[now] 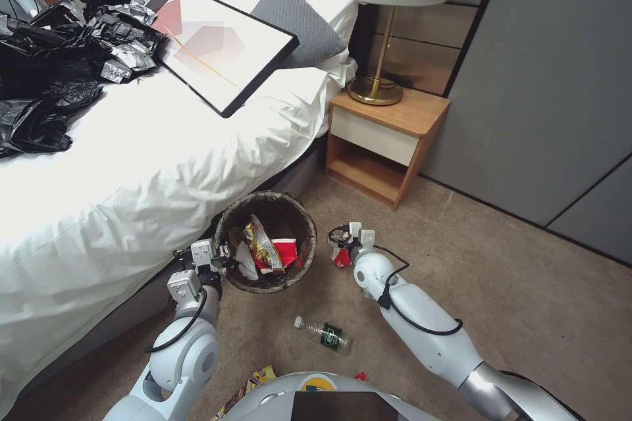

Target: Pick up the trash bin, then pick up the garbage from the floor and place it into the trash bin.

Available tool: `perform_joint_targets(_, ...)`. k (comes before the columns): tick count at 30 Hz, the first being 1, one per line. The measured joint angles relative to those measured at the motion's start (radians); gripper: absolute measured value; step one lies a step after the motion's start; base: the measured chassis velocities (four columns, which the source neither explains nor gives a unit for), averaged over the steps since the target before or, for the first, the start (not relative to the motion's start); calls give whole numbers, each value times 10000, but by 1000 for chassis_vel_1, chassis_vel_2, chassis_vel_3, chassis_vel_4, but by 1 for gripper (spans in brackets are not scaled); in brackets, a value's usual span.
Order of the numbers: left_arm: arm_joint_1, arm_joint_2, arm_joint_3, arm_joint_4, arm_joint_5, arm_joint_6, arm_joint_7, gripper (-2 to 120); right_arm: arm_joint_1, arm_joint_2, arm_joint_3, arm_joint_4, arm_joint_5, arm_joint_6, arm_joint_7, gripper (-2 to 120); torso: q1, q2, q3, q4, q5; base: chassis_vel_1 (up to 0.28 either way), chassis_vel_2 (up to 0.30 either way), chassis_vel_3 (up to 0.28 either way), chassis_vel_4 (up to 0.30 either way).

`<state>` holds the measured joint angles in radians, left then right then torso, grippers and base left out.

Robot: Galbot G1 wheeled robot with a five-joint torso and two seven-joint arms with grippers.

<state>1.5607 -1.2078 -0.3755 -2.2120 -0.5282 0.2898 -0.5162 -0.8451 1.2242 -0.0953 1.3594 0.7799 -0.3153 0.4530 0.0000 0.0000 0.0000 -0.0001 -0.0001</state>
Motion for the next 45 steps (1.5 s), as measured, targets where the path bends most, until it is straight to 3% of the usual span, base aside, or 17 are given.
perform_joint_targets(18, -49, 11, 28, 35, -12, -13, -27, 4, 131, 153, 12, -442, 103, -1, -63, 100, 0, 0, 0, 1, 0, 0, 0, 0, 0)
perform_joint_targets(45, -91, 131, -58, 20, -130, 0, -99, 4, 419, 1121, -301, -2733, -761, 21, -405, 100, 0, 0, 0, 1, 0, 0, 0, 0, 0)
